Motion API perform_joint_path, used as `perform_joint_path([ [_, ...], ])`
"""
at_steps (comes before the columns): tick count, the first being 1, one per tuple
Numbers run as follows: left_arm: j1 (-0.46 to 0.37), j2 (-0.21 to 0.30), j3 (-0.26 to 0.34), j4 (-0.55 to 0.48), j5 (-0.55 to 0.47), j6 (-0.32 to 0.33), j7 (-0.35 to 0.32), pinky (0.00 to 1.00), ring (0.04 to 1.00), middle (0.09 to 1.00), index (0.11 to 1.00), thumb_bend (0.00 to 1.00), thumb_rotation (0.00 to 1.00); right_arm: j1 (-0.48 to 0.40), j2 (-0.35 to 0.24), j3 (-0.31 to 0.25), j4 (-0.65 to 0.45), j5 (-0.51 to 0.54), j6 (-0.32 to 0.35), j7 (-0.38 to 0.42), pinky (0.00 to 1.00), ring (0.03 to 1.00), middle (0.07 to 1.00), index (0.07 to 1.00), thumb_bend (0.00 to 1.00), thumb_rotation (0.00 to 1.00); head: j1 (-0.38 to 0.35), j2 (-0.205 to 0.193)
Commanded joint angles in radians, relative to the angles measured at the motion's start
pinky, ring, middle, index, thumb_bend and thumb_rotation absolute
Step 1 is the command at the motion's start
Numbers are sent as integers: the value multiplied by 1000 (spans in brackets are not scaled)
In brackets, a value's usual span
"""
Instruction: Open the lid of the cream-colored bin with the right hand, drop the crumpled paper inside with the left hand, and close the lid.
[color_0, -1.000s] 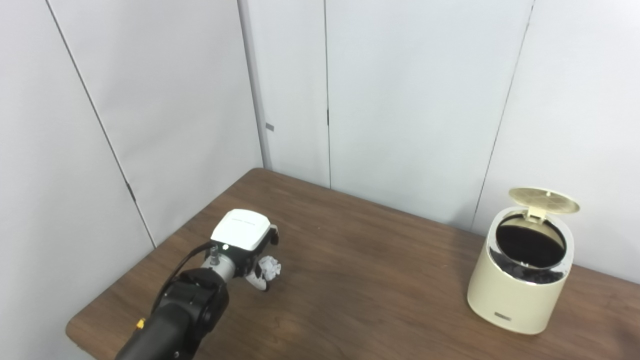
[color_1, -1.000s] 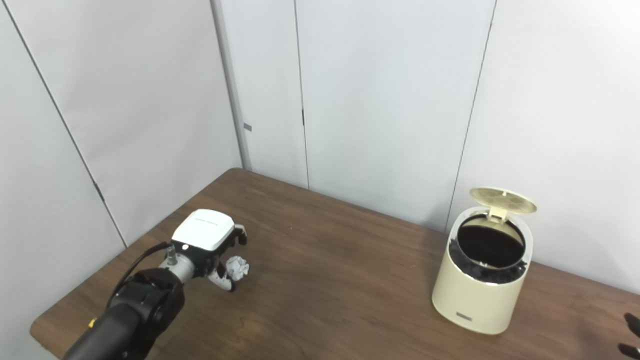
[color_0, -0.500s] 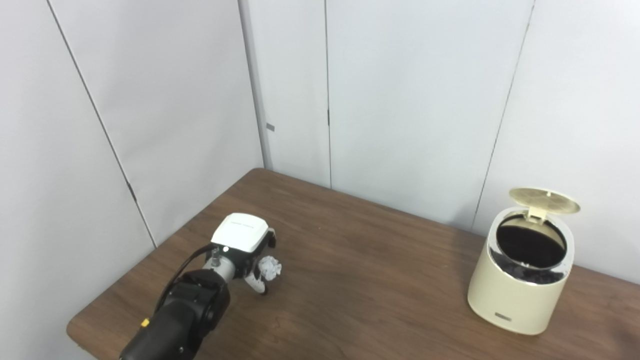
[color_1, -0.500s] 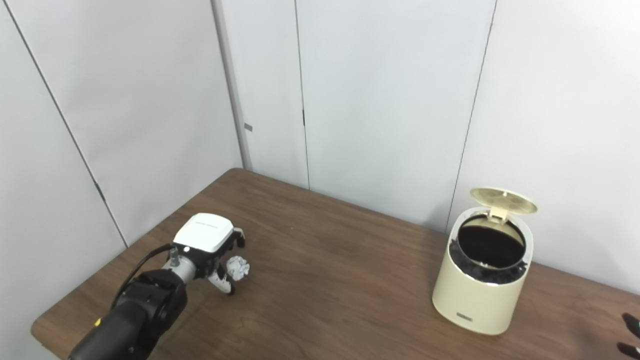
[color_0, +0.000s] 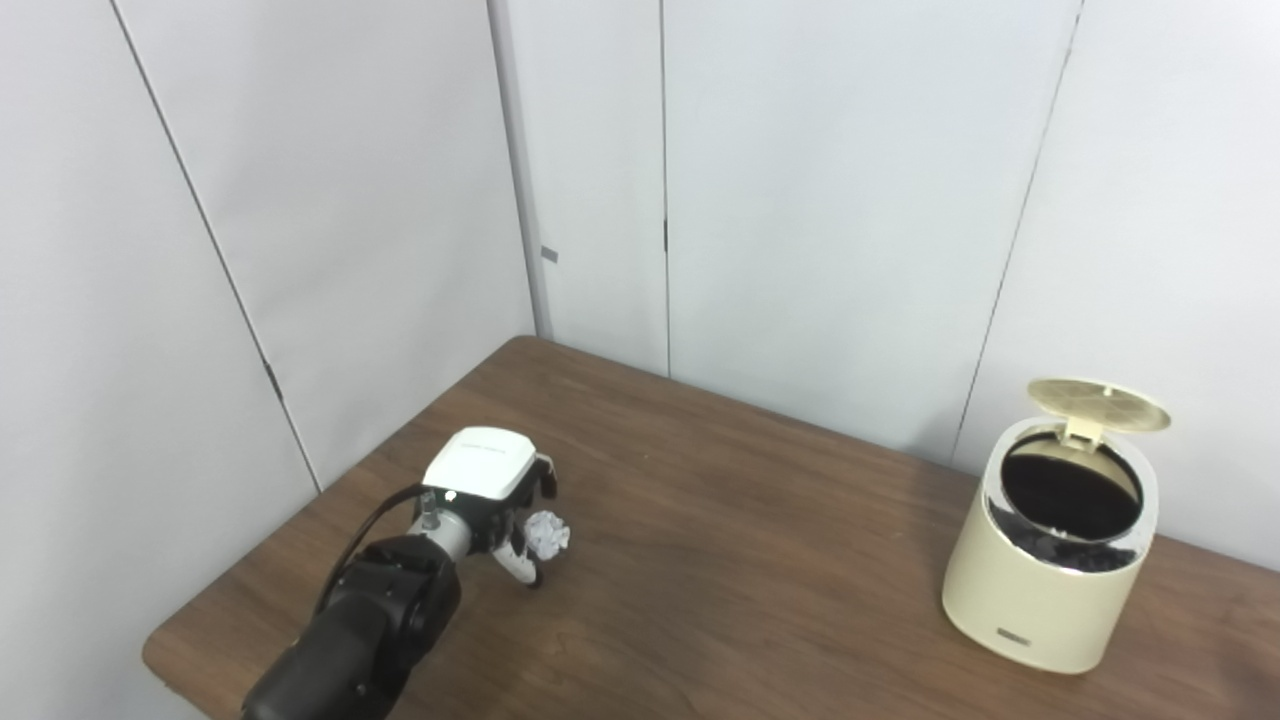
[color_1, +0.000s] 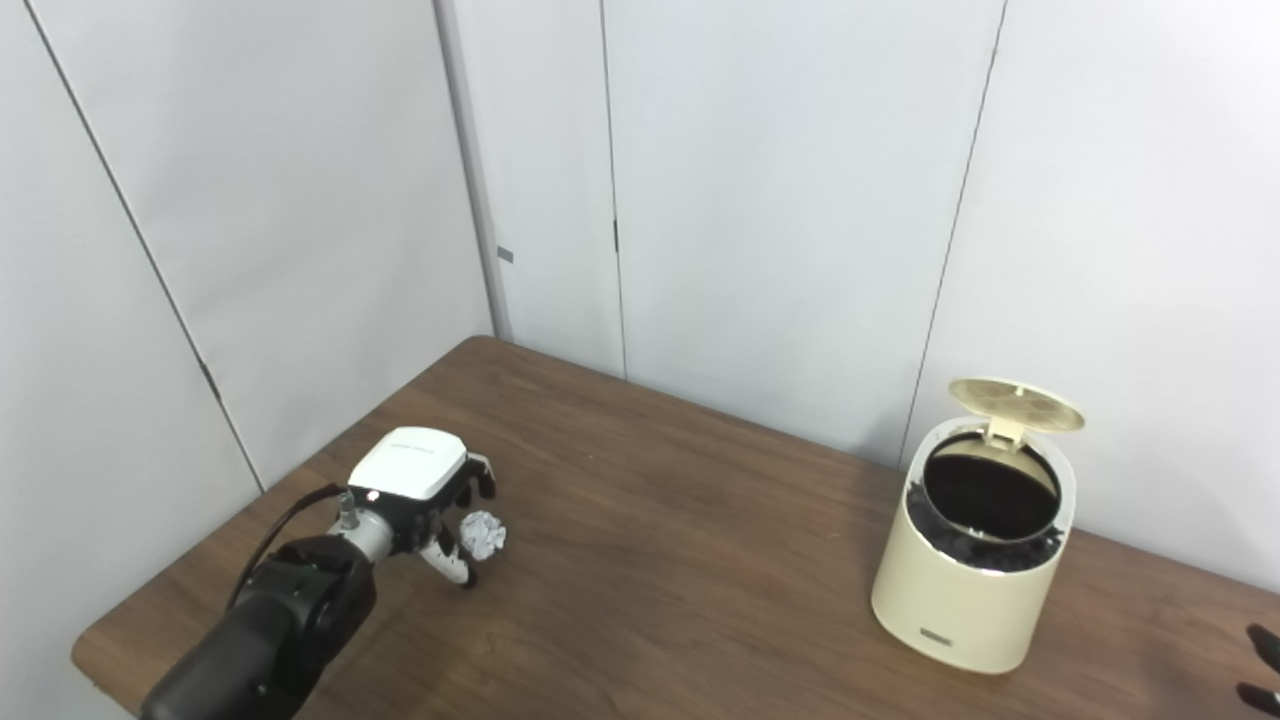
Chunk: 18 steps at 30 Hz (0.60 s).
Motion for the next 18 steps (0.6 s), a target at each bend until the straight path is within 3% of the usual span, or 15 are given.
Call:
perform_joint_path([
  [1, 0, 12, -21, 33, -14, 6, 1, 440, 526, 567, 631, 832, 57, -25, -14, -14, -46, 7, -4, -1, 660, 840, 949, 944, 834, 678, 0, 3],
  [4, -1, 10, -34, 53, -36, 9, -2, 430, 502, 547, 612, 821, 71, -25, -15, -16, -50, -1, 0, -4, 661, 846, 954, 943, 838, 692, -3, 7],
  [7, -1, 3, -39, 69, -64, 11, 4, 415, 497, 563, 512, 572, 63, -24, -17, -19, -55, -3, 0, -4, 663, 848, 950, 940, 846, 708, -5, 9],
  [8, 0, 3, -43, 72, -70, 10, 5, 428, 508, 569, 503, 548, 63, -23, -18, -20, -55, 0, -3, -3, 664, 848, 948, 940, 847, 711, -4, 11],
  [13, 1, 1, -71, 88, -75, 4, 19, 470, 536, 569, 494, 523, 64, -15, -23, -24, -52, 6, -18, -6, 672, 849, 947, 942, 849, 723, -5, 13],
  [15, 1, 1, -85, 104, -74, -3, 39, 410, 469, 484, 504, 525, 10, -14, -23, -25, -53, 5, -18, -7, 675, 844, 946, 941, 840, 721, -5, 13],
  [18, 2, 4, -106, 116, -62, -12, 74, 341, 388, 478, 491, 527, 1, -15, -25, -28, -55, 7, -22, -8, 680, 841, 943, 937, 830, 718, -5, 19],
])
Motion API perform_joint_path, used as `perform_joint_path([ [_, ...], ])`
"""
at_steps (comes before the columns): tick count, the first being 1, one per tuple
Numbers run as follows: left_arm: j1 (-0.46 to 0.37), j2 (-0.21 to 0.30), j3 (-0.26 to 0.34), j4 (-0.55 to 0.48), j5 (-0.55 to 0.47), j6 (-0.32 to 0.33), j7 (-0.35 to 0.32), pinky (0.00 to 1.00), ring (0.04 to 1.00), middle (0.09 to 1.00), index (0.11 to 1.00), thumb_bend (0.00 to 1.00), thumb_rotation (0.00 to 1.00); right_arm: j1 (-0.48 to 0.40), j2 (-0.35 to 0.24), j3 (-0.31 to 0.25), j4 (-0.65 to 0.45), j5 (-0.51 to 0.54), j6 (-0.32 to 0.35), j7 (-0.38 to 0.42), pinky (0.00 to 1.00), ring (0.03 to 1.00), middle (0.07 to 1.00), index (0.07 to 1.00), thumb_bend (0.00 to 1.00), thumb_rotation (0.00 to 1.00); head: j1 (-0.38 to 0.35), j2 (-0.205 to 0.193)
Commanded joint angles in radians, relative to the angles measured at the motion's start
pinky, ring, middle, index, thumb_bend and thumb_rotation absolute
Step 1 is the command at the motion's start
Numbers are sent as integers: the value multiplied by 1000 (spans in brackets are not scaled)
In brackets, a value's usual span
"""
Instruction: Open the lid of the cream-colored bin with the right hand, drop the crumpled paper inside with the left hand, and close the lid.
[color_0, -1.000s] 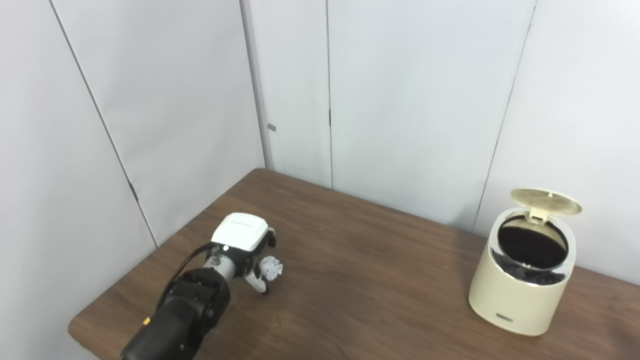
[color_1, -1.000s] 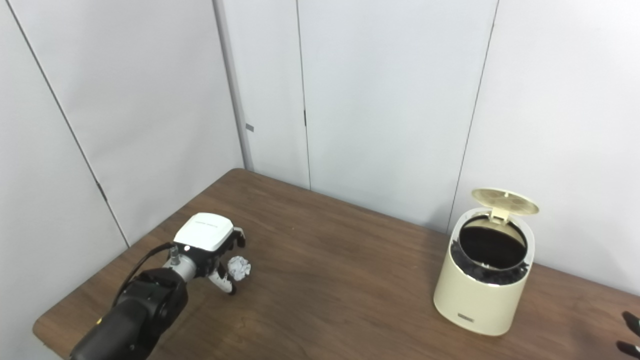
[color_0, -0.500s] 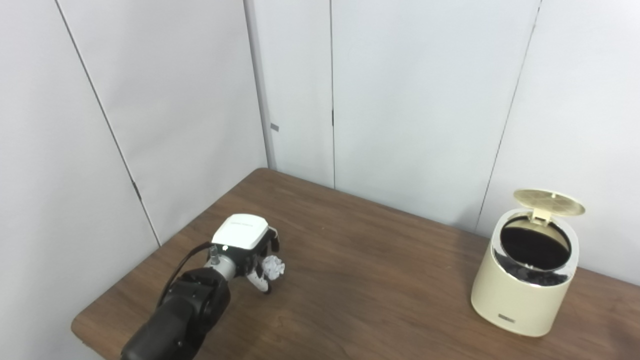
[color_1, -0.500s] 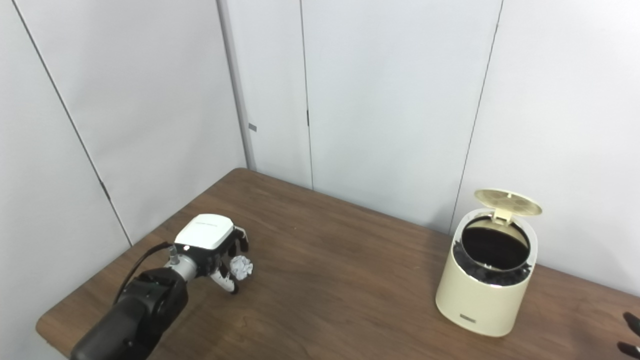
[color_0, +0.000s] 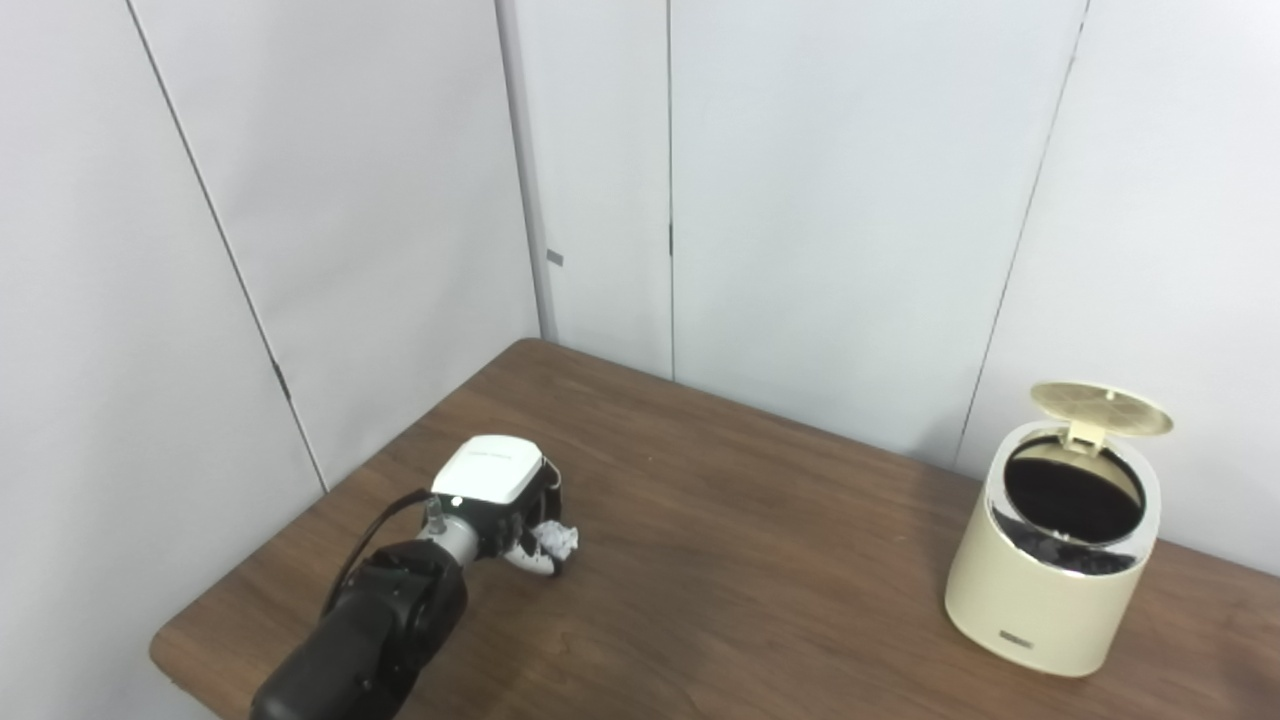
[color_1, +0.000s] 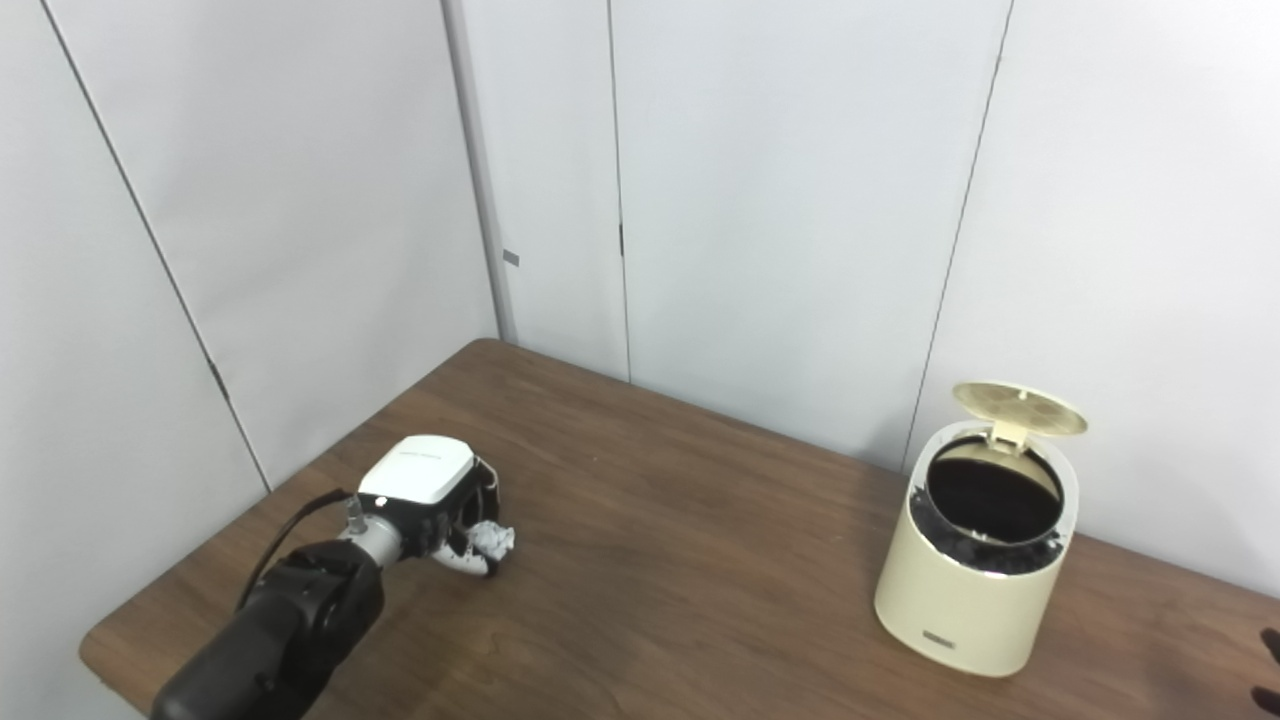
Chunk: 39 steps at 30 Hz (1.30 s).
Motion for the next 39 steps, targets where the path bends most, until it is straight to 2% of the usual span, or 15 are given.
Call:
perform_joint_path([
  [1, 15, 2, -52, 57, 3, -17, -6, 329, 373, 477, 489, 527, 0, -24, -17, -16, -37, 7, -27, -11, 683, 841, 942, 936, 827, 719, 3, -1],
  [4, 14, 9, -70, 71, 9, -24, 33, 437, 457, 446, 498, 526, 0, -24, -15, -19, -34, 9, -31, -12, 689, 839, 936, 928, 816, 716, 2, 2],
  [8, 16, 17, -87, 73, 11, -28, 77, 453, 463, 427, 502, 525, 0, -22, -12, -18, -33, 2, -30, -15, 680, 835, 937, 924, 817, 729, 2, 3],
  [10, 17, 19, -92, 69, 9, -22, 85, 421, 430, 416, 502, 524, 0, -22, -12, -17, -31, -2, -34, -16, 677, 831, 936, 923, 810, 731, 2, 3],
  [11, 18, 20, -91, 62, 6, -17, 86, 430, 433, 452, 492, 526, 0, -22, -13, -16, -31, -4, -36, -16, 683, 838, 938, 927, 801, 734, 2, 3],
  [16, 24, 22, -79, 22, 0, -10, 100, 525, 493, 424, 507, 524, 0, -27, -12, -16, -31, -7, -40, -18, 698, 852, 944, 930, 783, 739, -3, 5],
  [18, 24, 22, -72, 4, 11, -14, 127, 530, 483, 411, 509, 522, 0, -31, -11, -16, -26, -6, -45, -20, 702, 850, 940, 927, 773, 730, -12, 2],
  [19, 25, 19, -68, -10, 21, -15, 145, 521, 469, 442, 498, 525, 0, -32, -11, -16, -24, -5, -46, -20, 699, 851, 939, 924, 774, 729, -12, 2],
  [21, 26, 7, -58, -44, 36, -21, 198, 513, 457, 411, 508, 521, 0, -35, -9, -16, -22, -3, -47, -20, 703, 854, 937, 922, 783, 735, -22, 3],
  [23, 27, -12, -46, -89, 43, -35, 259, 508, 448, 461, 488, 526, 0, -37, -8, -15, -20, -4, -48, -20, 703, 852, 936, 924, 788, 738, -22, 3],
  [28, 10, -71, -20, -187, 60, -55, 344, 615, 509, 413, 521, 519, 0, -43, -3, -12, -14, -16, -39, -24, 700, 854, 942, 928, 817, 738, -62, 3],
  [32, -16, -108, -17, -254, 91, -67, 353, 662, 515, 466, 489, 526, 0, -47, 6, -9, -15, -28, -21, -22, 673, 852, 950, 926, 826, 721, -87, 4],
  [34, -35, -129, -19, -277, 98, -69, 351, 641, 511, 428, 518, 521, 0, -50, 12, -10, -13, -26, -19, -22, 654, 853, 951, 923, 809, 695, -112, 6],
  [36, -50, -146, -19, -289, 98, -68, 342, 613, 508, 430, 526, 520, 0, -51, 17, -10, -12, -25, -16, -22, 638, 857, 953, 919, 786, 654, -127, 7],
  [39, -78, -176, -25, -292, 105, -66, 326, 603, 514, 430, 529, 520, 0, -55, 20, -6, 3, -33, -31, -29, 632, 858, 956, 923, 778, 653, -171, 8],
])
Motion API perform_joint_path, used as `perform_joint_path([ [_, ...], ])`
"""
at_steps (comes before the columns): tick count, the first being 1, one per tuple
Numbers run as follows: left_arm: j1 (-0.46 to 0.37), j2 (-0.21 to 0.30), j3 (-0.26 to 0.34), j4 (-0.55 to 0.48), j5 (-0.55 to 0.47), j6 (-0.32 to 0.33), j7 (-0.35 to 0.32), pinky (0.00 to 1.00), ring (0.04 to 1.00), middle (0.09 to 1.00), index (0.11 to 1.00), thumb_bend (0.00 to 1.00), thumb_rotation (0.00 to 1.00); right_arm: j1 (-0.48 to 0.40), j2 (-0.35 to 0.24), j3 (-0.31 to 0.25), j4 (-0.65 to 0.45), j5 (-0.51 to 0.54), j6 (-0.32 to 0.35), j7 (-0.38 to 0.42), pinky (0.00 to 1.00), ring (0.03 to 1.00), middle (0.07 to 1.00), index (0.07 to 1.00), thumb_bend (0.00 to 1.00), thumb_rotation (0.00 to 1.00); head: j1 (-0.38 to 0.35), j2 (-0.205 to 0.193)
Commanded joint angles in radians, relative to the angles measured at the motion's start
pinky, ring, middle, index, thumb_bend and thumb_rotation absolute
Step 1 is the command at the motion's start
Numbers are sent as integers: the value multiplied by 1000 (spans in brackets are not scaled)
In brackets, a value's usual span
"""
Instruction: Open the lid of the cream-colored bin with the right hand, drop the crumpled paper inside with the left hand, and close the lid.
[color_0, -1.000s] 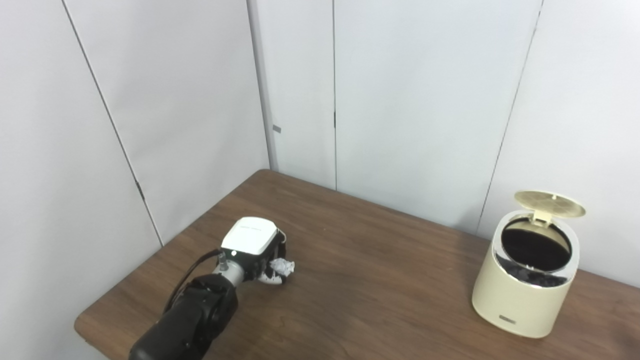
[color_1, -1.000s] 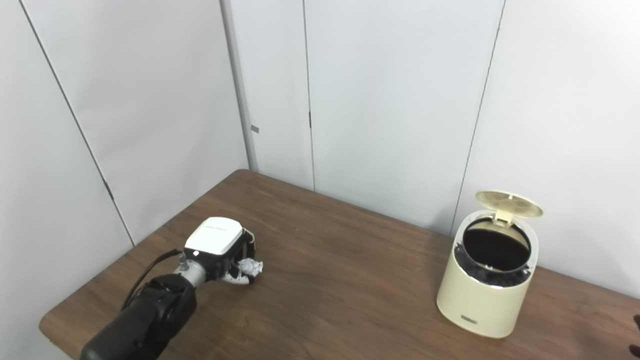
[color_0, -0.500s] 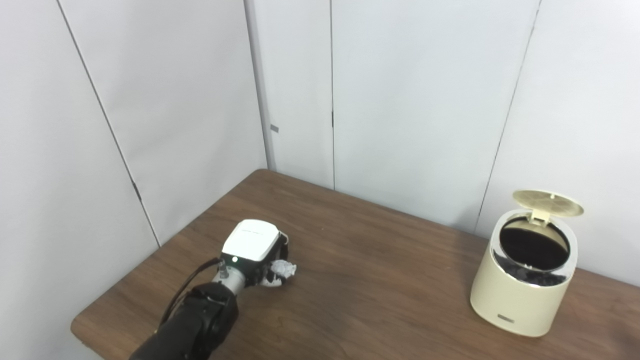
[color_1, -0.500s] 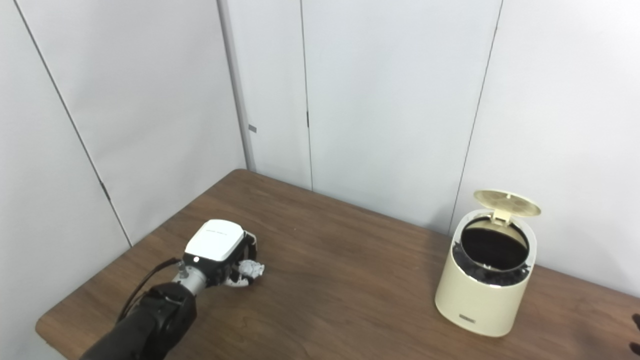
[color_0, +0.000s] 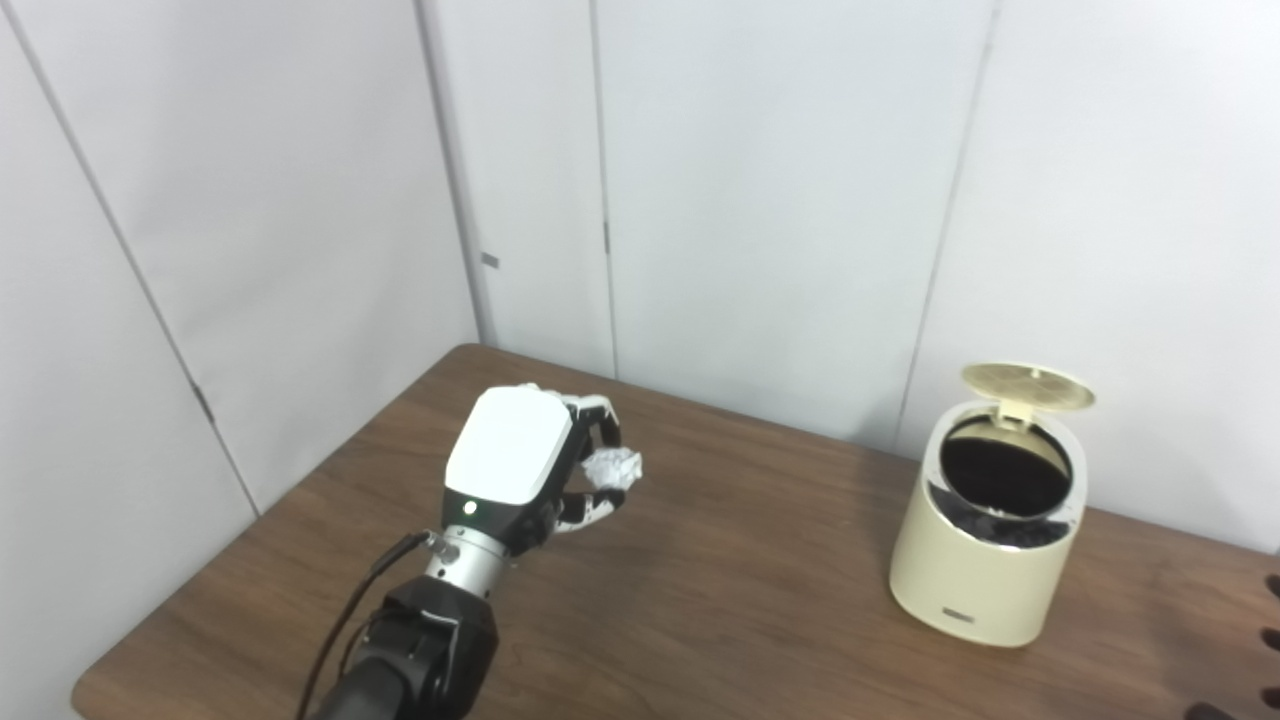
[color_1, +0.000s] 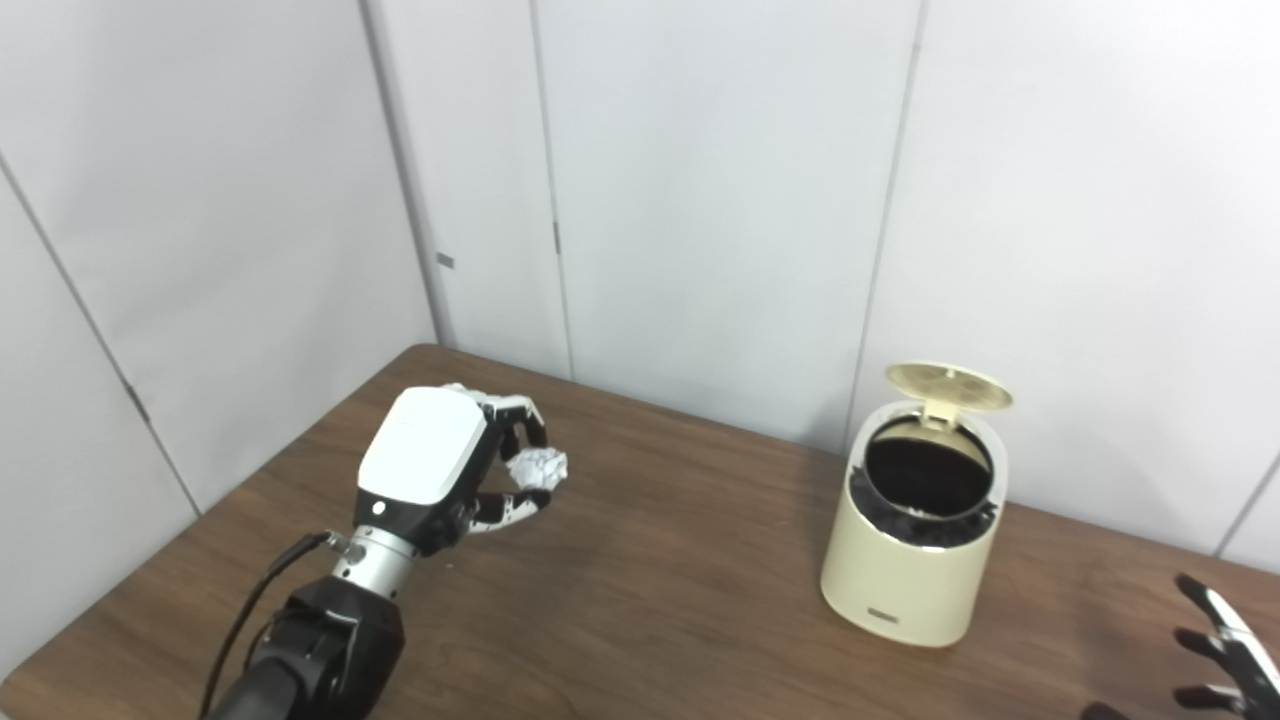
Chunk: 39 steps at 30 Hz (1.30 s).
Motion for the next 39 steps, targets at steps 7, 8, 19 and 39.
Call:
perform_joint_path([
  [7, -102, -57, -12, 9, -17, -70, 59, 575, 501, 422, 529, 518, 0, -39, 13, 14, -33, -40, -5, -25, 618, 868, 964, 929, 720, 533, -113, 7],
  [8, -111, -67, -15, 14, -21, -75, 60, 580, 508, 428, 529, 519, 0, -39, 15, 17, -45, -43, 5, -18, 621, 870, 966, 934, 700, 487, -137, 8],
  [19, -209, -139, -53, 78, -35, -129, 96, 486, 475, 444, 516, 522, 0, -49, 20, 28, -39, -29, -35, -30, 654, 804, 906, 873, 741, 202, -285, 5],
  [39, -387, -255, -171, 210, -49, -202, 151, 488, 472, 445, 519, 522, 0, -46, 63, 58, -54, -71, -5, -29, 750, 860, 912, 875, 733, 253, -413, -18],
])
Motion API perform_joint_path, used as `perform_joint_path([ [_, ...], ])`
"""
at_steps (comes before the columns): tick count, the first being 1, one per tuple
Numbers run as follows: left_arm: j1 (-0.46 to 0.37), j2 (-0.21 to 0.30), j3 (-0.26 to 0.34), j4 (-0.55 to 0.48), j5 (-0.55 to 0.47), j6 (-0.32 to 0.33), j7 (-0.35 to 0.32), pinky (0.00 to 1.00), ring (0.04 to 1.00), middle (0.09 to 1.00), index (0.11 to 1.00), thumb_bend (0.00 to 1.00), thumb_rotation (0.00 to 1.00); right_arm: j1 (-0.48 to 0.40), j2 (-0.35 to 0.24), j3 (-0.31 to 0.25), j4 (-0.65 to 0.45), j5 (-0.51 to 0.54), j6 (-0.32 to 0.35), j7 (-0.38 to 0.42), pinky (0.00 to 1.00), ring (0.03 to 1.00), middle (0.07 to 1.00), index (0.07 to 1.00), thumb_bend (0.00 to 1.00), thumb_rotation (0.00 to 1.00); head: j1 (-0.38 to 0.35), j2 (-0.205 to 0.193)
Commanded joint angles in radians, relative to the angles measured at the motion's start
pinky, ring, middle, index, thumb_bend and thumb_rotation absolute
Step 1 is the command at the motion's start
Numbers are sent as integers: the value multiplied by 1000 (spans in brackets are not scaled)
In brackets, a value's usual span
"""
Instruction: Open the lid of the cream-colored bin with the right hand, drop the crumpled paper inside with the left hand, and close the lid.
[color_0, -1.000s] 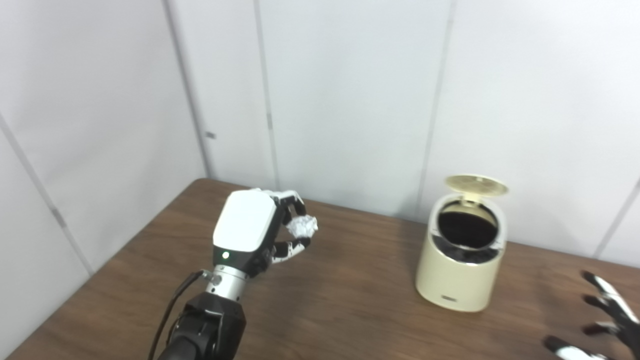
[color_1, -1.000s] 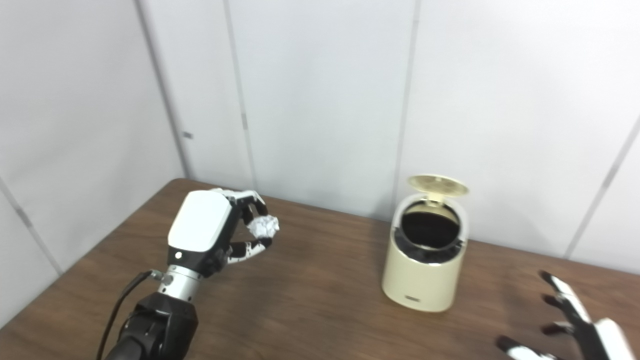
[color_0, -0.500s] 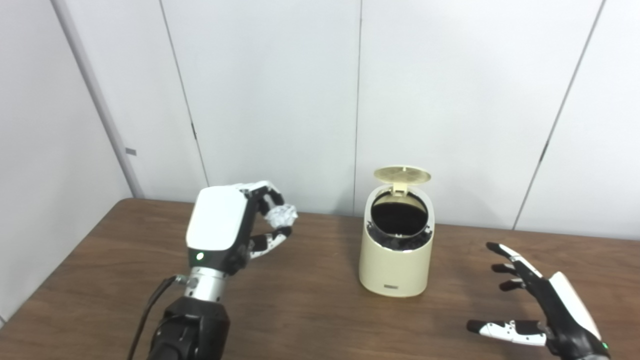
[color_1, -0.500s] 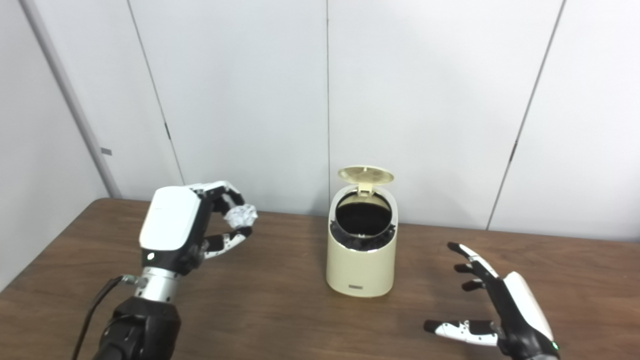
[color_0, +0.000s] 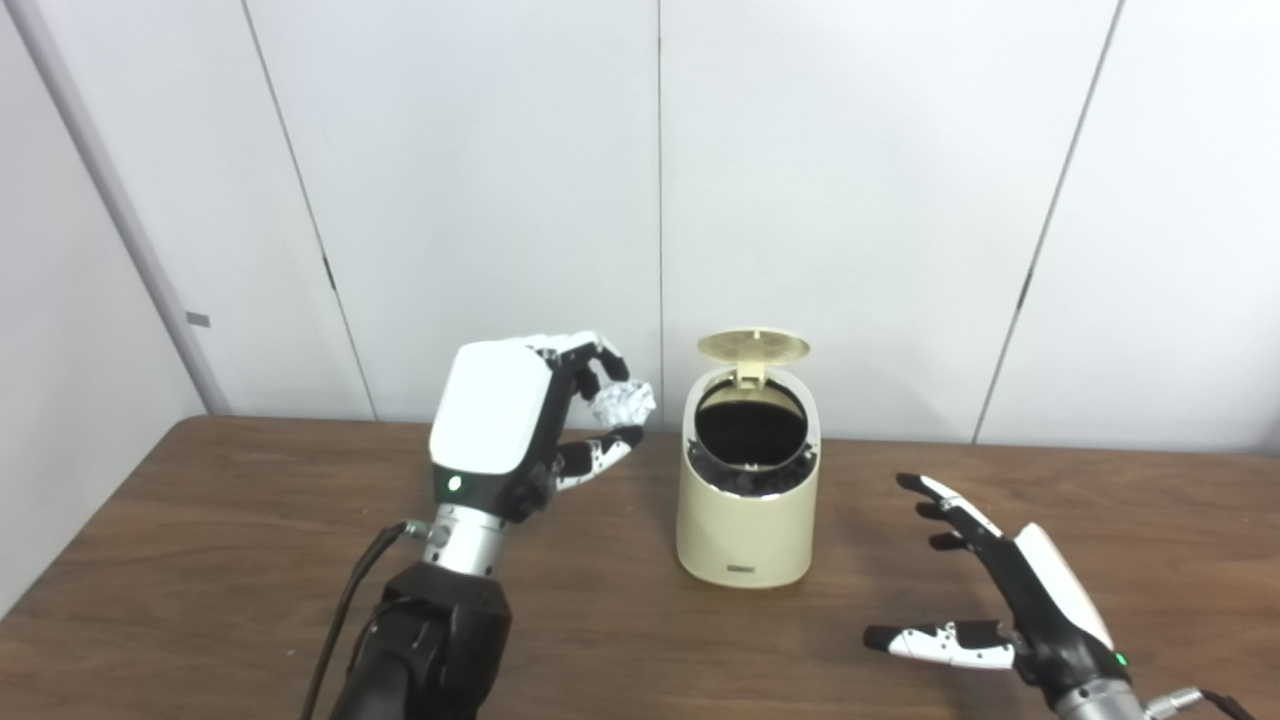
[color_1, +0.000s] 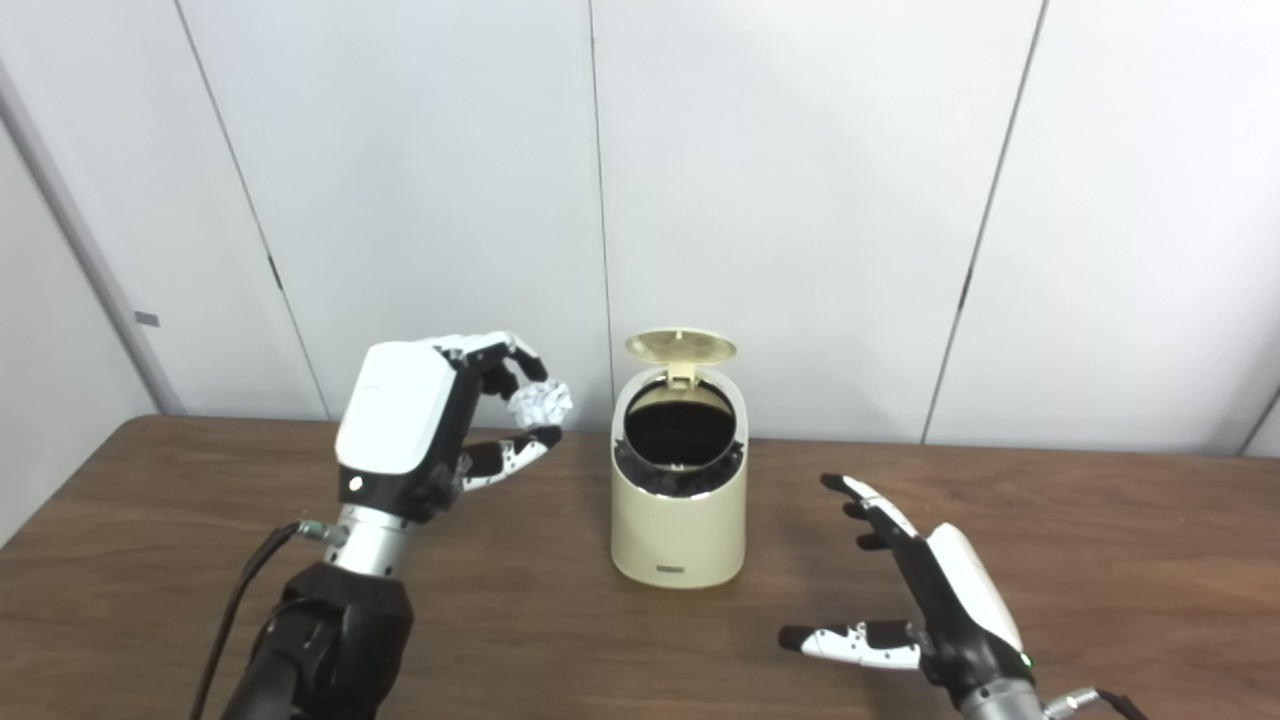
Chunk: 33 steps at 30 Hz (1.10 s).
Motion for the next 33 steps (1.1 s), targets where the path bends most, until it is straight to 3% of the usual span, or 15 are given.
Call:
perform_joint_path([
  [1, -55, -11, -4, -8, -13, -17, 34, 496, 474, 445, 520, 522, 0, -32, 7, -1, -39, -11, -3, -19, 747, 860, 913, 875, 733, 250, -4, -2],
  [14, -118, -77, -63, 94, -34, -35, 84, 487, 462, 456, 512, 523, 0, -21, 33, 12, -58, -51, 38, -17, 718, 860, 926, 886, 725, 237, -51, -16],
  [33, -204, -123, -118, 285, -38, -26, 118, 356, 398, 428, 525, 520, 0, -15, 32, -2, -54, -38, 30, -29, 781, 890, 926, 884, 726, 248, -60, -7],
])
